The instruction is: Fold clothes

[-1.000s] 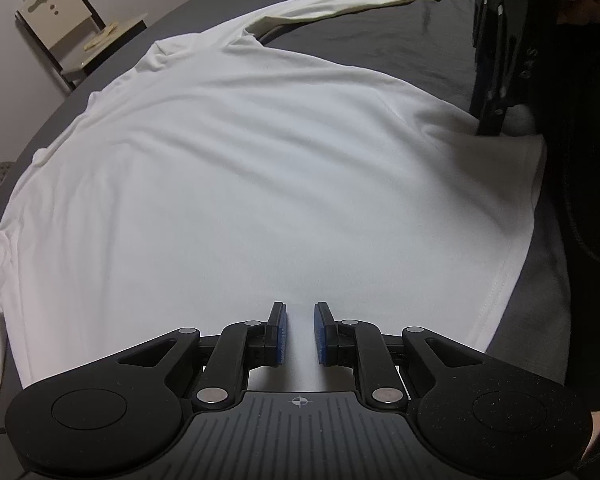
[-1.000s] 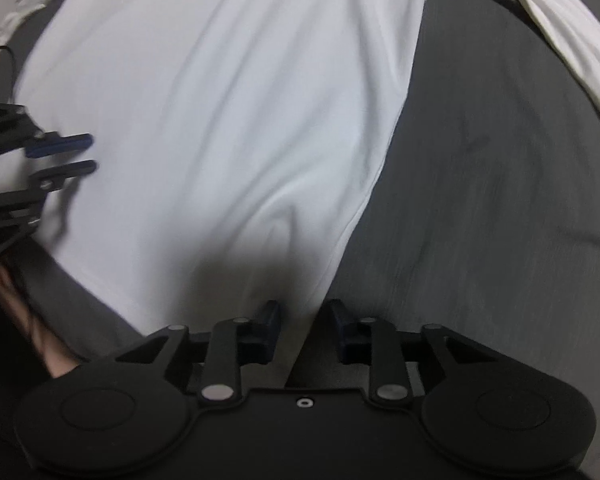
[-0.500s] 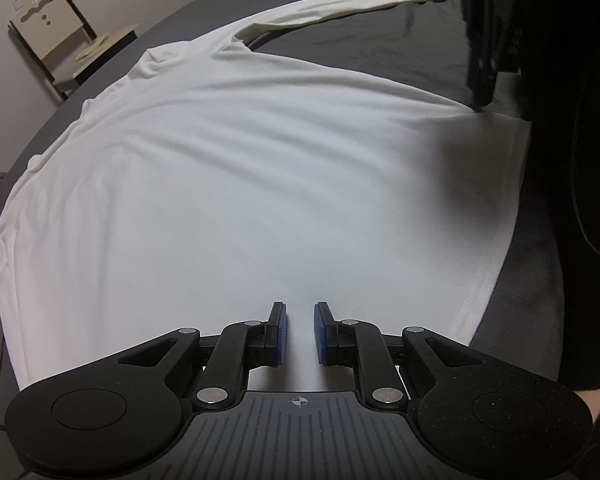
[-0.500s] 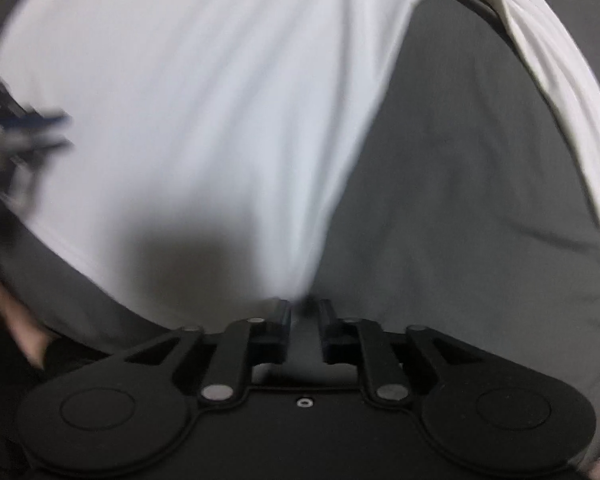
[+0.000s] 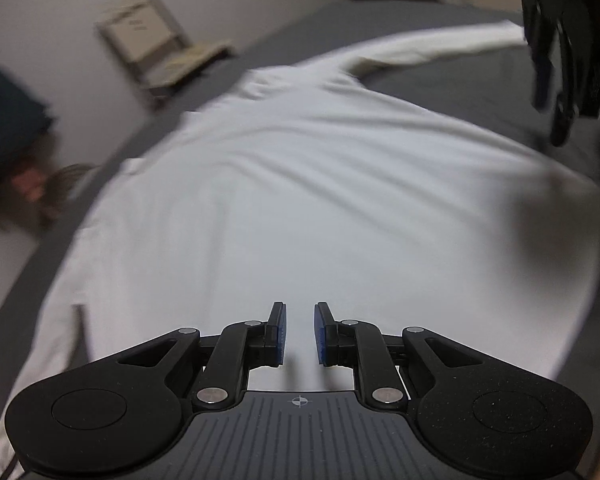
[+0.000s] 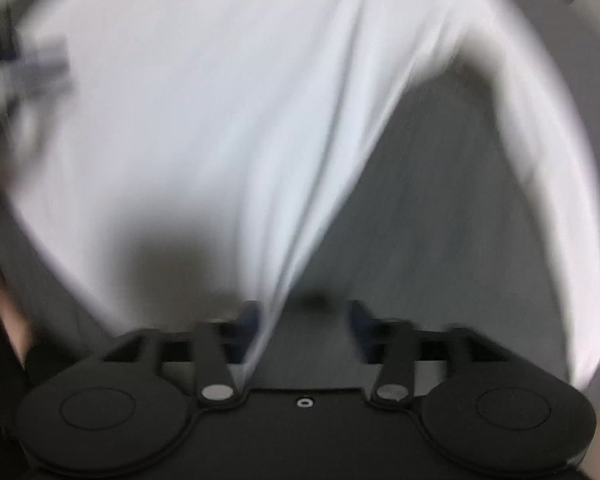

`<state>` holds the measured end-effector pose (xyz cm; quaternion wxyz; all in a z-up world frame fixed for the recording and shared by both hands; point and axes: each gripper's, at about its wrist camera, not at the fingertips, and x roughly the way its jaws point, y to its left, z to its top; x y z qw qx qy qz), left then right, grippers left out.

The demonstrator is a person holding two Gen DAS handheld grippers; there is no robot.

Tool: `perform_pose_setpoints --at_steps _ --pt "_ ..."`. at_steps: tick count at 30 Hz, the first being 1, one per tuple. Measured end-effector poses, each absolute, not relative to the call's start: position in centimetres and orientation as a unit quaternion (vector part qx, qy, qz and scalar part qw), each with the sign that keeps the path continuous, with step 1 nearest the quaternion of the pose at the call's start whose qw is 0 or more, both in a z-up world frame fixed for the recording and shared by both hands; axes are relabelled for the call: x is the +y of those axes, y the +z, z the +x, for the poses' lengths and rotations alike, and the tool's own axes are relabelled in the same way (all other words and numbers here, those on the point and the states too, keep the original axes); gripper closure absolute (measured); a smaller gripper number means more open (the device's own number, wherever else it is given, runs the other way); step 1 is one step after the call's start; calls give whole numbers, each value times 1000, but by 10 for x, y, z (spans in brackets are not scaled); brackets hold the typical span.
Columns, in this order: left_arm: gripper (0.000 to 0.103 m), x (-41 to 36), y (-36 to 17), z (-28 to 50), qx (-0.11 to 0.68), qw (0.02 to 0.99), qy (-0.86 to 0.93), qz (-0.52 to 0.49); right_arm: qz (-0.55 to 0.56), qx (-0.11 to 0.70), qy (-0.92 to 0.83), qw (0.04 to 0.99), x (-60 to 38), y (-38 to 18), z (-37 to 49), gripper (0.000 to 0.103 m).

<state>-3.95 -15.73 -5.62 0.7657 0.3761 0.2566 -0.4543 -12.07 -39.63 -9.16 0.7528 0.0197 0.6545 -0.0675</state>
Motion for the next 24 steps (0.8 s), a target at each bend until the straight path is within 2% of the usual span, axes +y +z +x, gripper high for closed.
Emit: perform_pose_setpoints --at_steps 2,6,9,11,16,19,24 --pt "88 -159 -45 -29 260 791 -440 335 35 572 -101 813 -426 -60 -106 32" --pt "88 -173 -27 -5 278 829 -424 235 88 462 -200 859 -500 -27 -68 34" --pt "88 -188 -30 18 303 850 -395 171 135 449 -234 852 -559 -37 -21 43" --pt "88 -195 -33 31 311 860 -382 134 146 442 -237 853 -578 -50 7 43" --pt "88 -206 -52 45 284 871 -365 163 132 441 -192 867 -586 -87 66 45" --pt "88 -209 -68 50 282 871 -362 174 113 456 -168 867 -593 -101 102 52" --pt "88 -207 -82 70 302 868 -364 152 127 470 -147 861 -608 -115 134 59"
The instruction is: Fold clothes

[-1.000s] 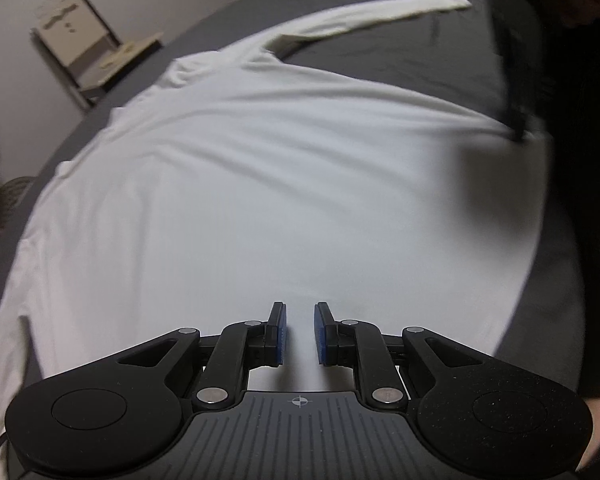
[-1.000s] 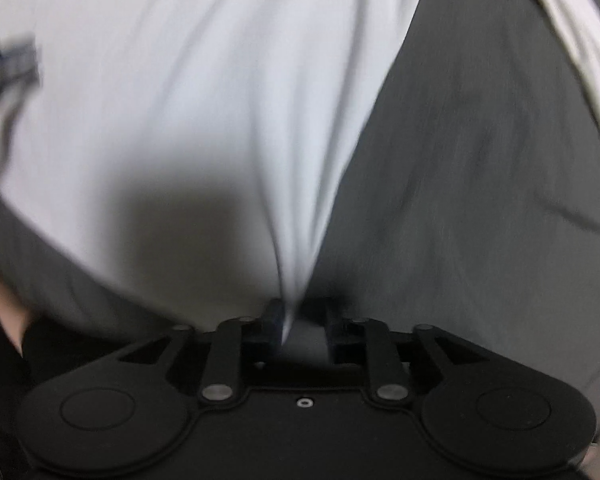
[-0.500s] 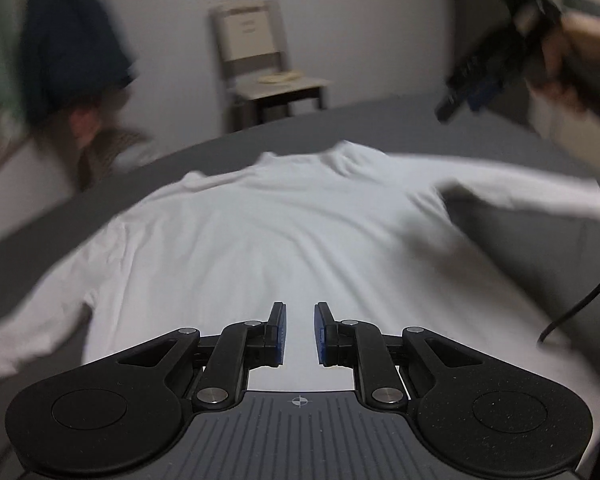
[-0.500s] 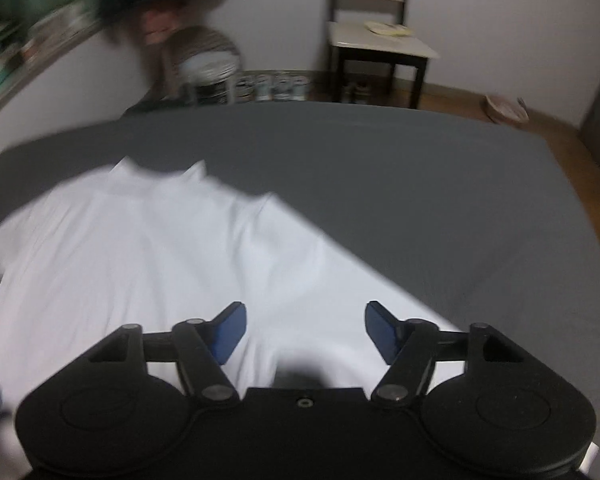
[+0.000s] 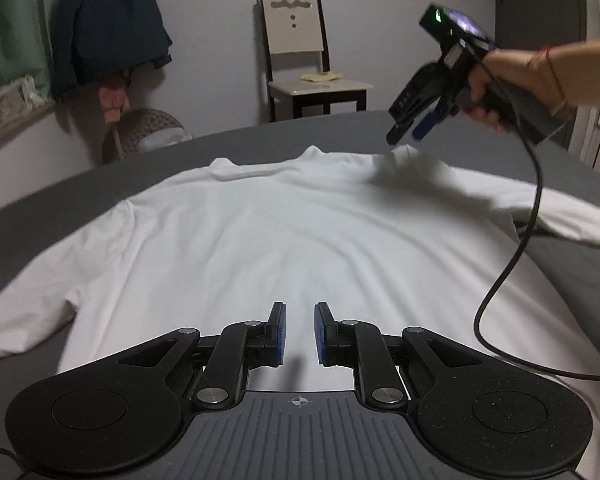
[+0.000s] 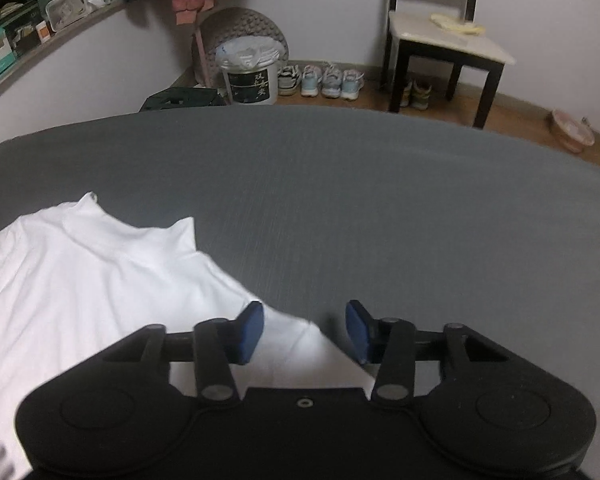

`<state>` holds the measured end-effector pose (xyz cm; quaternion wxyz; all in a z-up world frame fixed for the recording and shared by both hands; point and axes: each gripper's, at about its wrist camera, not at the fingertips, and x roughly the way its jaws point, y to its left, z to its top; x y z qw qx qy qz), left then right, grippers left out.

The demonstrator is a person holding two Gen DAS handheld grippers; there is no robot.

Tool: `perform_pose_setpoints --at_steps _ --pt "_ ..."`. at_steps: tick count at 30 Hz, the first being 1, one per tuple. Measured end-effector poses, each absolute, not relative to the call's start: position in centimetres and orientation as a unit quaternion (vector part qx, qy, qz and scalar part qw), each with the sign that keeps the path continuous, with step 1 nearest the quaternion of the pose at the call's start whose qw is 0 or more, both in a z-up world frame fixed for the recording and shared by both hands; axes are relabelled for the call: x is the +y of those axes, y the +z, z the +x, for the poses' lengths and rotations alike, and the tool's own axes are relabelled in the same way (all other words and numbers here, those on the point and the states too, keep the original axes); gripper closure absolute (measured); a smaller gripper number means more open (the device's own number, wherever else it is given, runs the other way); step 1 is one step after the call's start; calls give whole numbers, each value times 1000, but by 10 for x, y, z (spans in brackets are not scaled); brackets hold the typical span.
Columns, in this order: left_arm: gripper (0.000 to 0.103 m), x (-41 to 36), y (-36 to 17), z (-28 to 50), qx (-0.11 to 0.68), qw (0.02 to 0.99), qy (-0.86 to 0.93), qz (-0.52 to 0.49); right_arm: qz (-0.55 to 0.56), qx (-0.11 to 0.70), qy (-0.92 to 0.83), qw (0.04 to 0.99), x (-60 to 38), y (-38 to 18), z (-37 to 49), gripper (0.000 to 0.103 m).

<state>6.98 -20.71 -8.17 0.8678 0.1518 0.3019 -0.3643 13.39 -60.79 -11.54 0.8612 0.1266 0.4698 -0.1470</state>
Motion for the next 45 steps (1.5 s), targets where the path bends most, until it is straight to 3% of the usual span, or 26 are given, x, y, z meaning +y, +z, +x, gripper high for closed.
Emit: perform_pose_setpoints --at_steps 2,3,7,14,15,17,18,22,26,29,30,31,38,39,41,42,43,45 --pt "88 -205 -86 78 311 867 -363 138 149 481 -132 854 -615 -126 141 66" --pt "88 -204 -89 82 316 867 -364 131 156 488 -122 850 -616 -130 142 75" --pt "88 -204 -97 86 328 862 -363 129 135 493 -104 853 -612 -140 139 95" --pt "88 -201 -96 90 335 867 -348 125 141 427 -197 871 -617 -150 114 96" --pt "88 -200 -96 91 339 867 -344 122 146 419 -201 873 -616 -149 112 93" --pt "88 -198 -97 94 350 867 -334 115 154 404 -210 877 -613 -144 111 74" --pt "88 -197 -97 95 356 868 -329 110 153 391 -216 881 -610 -139 112 59" --pt "88 -190 -99 103 367 873 -310 82 165 352 -182 903 -592 -119 130 58" --pt "88 -183 -103 111 376 874 -301 63 149 377 -140 904 -569 -118 165 60" --pt "88 -182 -106 114 380 873 -299 58 124 399 -128 899 -551 -128 185 68" --pt "88 -182 -106 115 381 874 -298 57 119 409 -124 896 -548 -132 190 87" --pt "88 -182 -107 115 380 874 -298 55 114 418 -119 893 -545 -136 194 99" --pt "88 -178 -110 122 384 878 -284 37 79 402 -168 897 -534 -142 202 100" --pt "88 -176 -110 124 386 878 -281 30 74 407 -172 894 -531 -144 203 97" --pt "88 -169 -110 129 385 882 -271 7 72 417 -178 889 -527 -139 205 72" --pt "88 -164 -109 131 384 885 -264 -6 72 404 -177 895 -522 -130 201 50" --pt "88 -159 -108 134 382 887 -257 -20 73 391 -175 900 -518 -121 196 44" --pt "88 -142 -102 143 376 896 -228 -60 82 370 -163 911 -506 -104 187 43"
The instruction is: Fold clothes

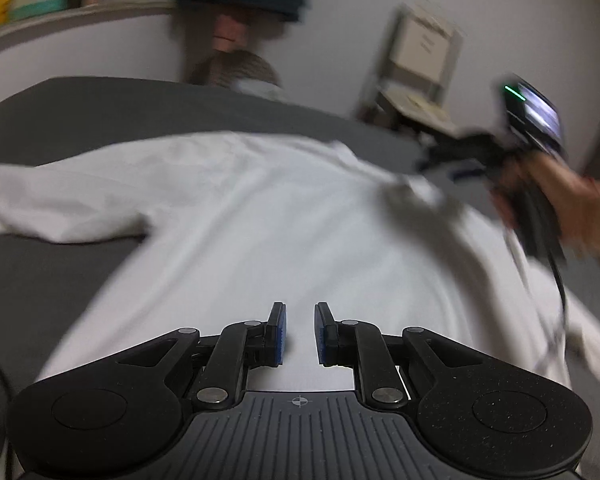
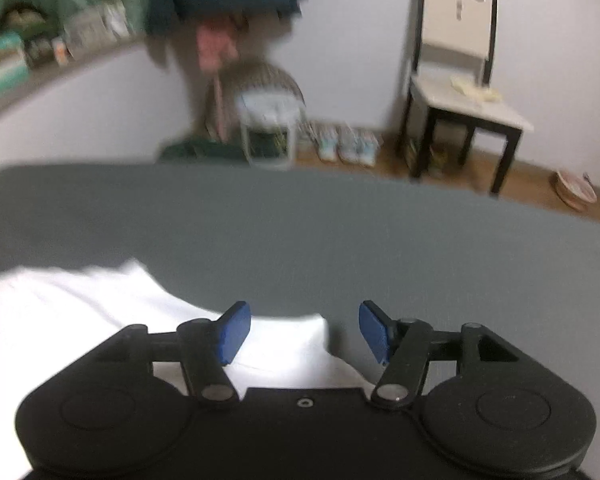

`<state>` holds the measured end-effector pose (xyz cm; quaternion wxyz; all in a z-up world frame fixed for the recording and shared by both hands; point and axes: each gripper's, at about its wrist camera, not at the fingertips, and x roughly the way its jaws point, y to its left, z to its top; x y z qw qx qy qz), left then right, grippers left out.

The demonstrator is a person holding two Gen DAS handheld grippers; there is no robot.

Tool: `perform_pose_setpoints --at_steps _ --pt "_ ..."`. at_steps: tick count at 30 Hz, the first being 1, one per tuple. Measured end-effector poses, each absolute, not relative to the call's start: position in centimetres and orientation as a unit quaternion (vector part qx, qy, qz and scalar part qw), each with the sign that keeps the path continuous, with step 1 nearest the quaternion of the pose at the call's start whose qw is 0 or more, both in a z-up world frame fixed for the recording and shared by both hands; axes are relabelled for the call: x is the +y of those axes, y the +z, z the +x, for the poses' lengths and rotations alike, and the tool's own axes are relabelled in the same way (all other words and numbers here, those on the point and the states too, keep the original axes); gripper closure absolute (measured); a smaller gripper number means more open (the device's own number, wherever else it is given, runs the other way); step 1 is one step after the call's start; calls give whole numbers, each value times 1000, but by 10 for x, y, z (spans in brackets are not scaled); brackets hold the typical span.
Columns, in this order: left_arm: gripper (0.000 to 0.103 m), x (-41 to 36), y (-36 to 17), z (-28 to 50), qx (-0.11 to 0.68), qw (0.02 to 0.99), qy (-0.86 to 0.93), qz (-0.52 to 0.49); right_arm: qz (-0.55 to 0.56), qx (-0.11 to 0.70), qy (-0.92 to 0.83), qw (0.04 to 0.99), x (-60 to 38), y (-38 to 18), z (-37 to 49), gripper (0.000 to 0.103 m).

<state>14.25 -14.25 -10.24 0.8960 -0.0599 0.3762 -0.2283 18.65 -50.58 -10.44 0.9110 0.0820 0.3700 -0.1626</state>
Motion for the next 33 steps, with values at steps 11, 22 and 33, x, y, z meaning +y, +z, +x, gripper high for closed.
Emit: perform_pose_setpoints --at_steps 11,22,33 --pt "87 28 -91 183 352 879 71 -314 246 287 30 925 -404 -76 -4 34" --pt "87 15 -89 191 372 860 4 -349 403 240 -301 831 -490 -117 -169 35" --pt "11 84 -120 222 343 815 124 -451 481 203 -209 827 -484 -135 -150 35"
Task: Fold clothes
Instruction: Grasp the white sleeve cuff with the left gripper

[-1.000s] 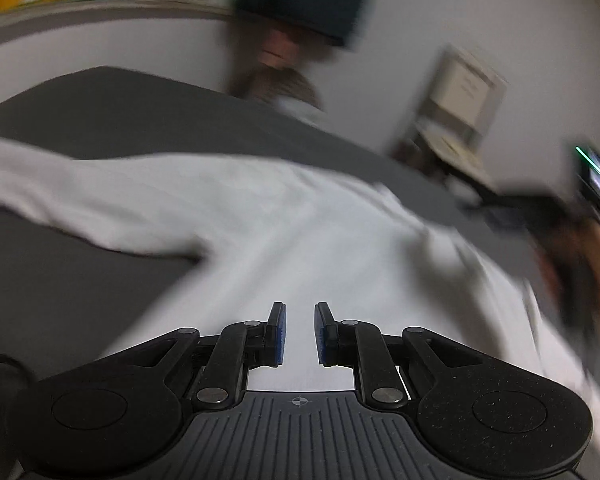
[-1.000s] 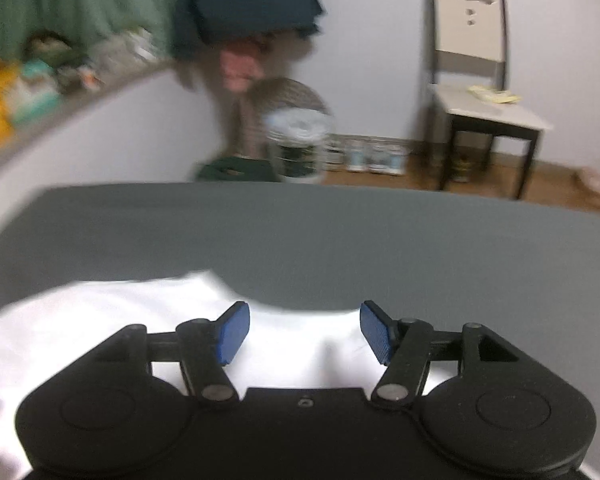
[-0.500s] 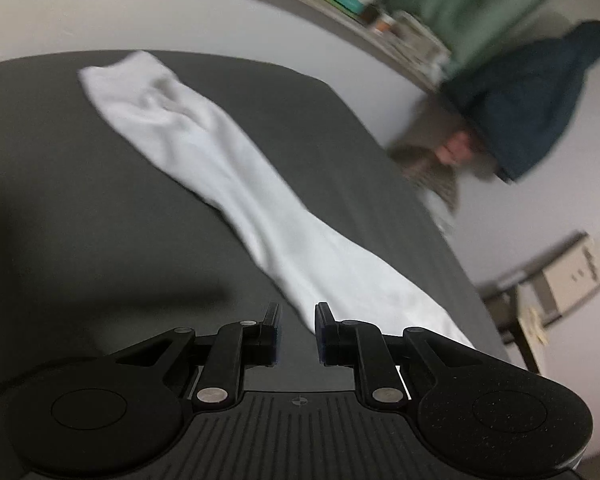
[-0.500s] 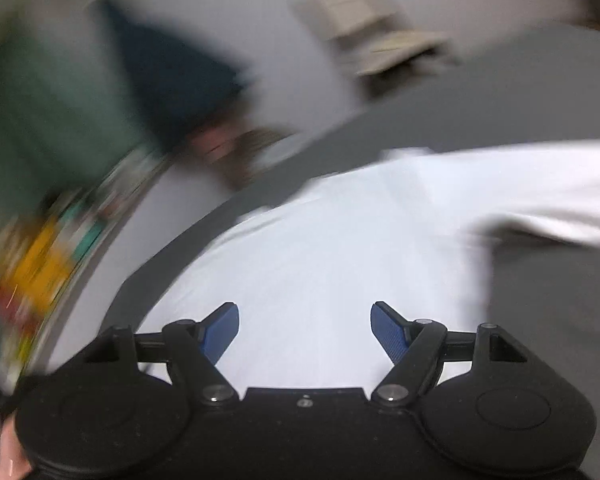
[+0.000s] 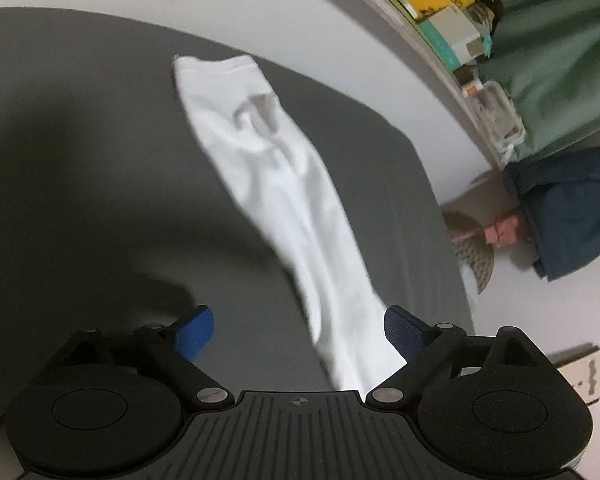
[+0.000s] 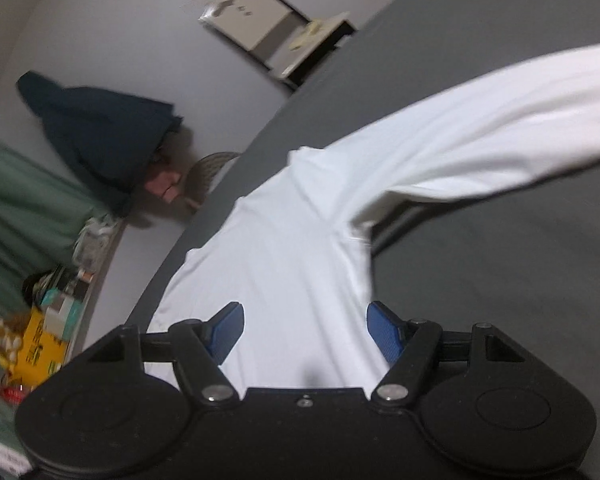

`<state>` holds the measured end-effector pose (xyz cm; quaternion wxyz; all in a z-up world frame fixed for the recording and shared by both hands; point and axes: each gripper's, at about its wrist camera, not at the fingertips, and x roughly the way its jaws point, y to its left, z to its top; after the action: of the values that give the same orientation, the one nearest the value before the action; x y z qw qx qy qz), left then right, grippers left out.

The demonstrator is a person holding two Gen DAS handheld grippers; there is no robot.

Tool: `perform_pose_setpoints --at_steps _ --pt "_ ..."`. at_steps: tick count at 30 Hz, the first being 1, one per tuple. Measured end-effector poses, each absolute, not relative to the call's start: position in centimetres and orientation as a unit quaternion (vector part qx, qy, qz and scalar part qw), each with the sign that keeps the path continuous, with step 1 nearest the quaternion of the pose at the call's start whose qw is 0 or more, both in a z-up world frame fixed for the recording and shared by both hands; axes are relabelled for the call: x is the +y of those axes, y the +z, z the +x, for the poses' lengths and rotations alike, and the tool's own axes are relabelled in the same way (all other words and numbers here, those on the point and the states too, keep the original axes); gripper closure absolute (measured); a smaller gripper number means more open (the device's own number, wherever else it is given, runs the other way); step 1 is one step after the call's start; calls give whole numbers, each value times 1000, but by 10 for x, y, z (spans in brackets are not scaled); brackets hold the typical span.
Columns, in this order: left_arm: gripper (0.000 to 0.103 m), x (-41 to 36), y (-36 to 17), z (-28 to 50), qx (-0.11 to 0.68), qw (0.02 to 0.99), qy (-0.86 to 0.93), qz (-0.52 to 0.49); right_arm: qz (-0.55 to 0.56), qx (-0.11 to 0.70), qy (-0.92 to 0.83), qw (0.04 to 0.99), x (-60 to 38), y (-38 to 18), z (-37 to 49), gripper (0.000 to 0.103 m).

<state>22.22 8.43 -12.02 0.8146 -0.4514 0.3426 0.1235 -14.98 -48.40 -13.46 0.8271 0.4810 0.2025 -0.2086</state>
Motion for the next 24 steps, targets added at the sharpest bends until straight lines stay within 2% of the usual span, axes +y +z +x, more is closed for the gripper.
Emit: perform_pose_setpoints --at_steps 4,9,11,17,21,22,23,24 --pt "11 120 -107 249 306 856 101 -404 470 202 -189 838 -475 -132 -155 35" --pt "11 164 -104 267 339 868 169 -323 531 206 -157 807 -480 -139 -155 35" --pt "11 179 -112 268 331 867 166 -332 536 203 -142 807 -477 -138 -151 35" --pt "38 188 -140 272 334 854 166 -363 508 213 -134 824 -467 -132 -143 34" --pt "38 189 -146 278 313 866 152 -360 507 217 -135 823 -466 -133 -145 34" --pt "43 191 -147 281 307 868 148 -361 506 219 -137 823 -466 -133 -146 34" --pt "56 193 -147 283 304 869 144 -363 505 220 -139 823 -467 -134 -146 34" --pt "62 195 -148 285 306 866 144 -369 506 221 -141 822 -467 -135 -147 34"
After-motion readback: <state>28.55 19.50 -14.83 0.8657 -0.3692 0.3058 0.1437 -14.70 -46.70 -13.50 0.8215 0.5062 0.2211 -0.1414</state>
